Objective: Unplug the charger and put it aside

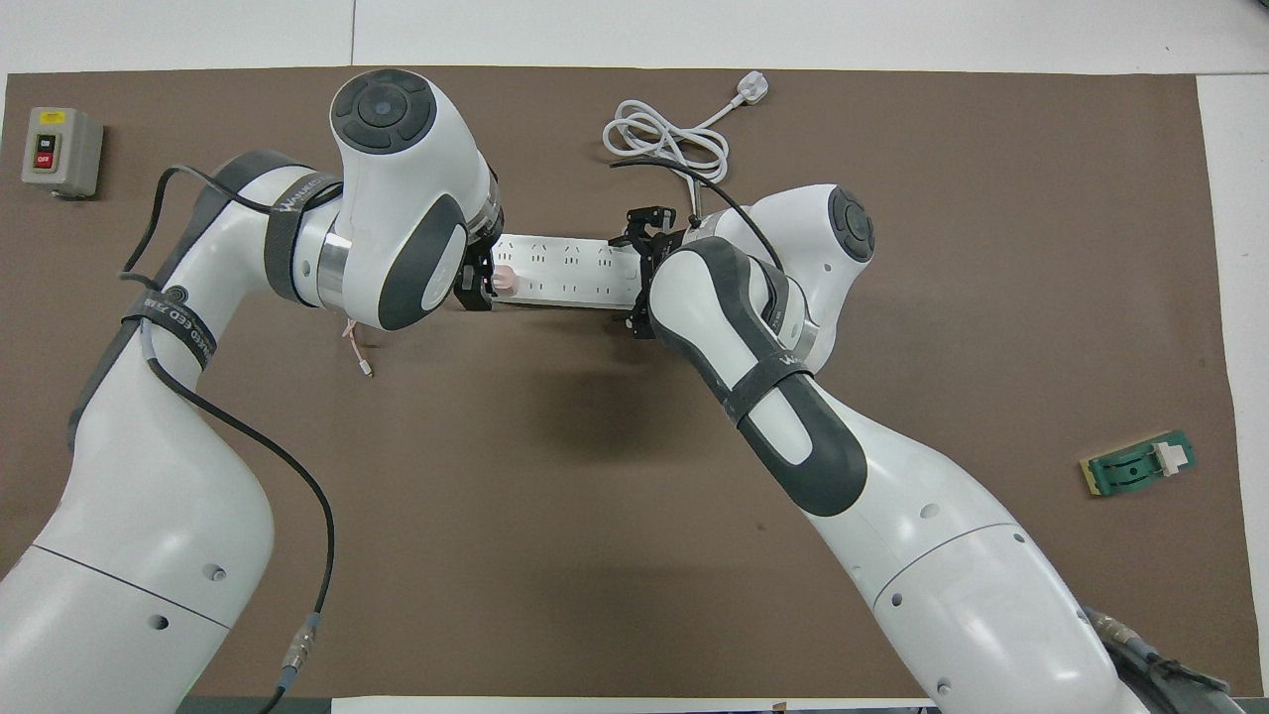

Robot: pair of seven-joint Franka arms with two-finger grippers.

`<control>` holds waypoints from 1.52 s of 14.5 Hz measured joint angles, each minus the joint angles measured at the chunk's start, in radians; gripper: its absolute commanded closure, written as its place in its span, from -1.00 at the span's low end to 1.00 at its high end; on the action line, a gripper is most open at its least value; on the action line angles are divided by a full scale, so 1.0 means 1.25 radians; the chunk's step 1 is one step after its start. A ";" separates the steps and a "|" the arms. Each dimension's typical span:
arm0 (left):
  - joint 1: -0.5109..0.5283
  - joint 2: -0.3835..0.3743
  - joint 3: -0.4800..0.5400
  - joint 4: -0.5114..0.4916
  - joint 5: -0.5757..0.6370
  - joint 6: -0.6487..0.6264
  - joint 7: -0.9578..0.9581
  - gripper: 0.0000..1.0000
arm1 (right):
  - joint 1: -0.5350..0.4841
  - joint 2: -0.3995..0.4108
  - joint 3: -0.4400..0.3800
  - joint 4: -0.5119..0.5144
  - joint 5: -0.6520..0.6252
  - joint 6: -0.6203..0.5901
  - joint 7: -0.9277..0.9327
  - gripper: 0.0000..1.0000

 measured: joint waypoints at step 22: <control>-0.029 -0.068 0.006 -0.158 0.015 0.080 0.000 -0.81 | -0.017 0.032 0.000 0.024 0.004 -0.002 -0.058 -1.00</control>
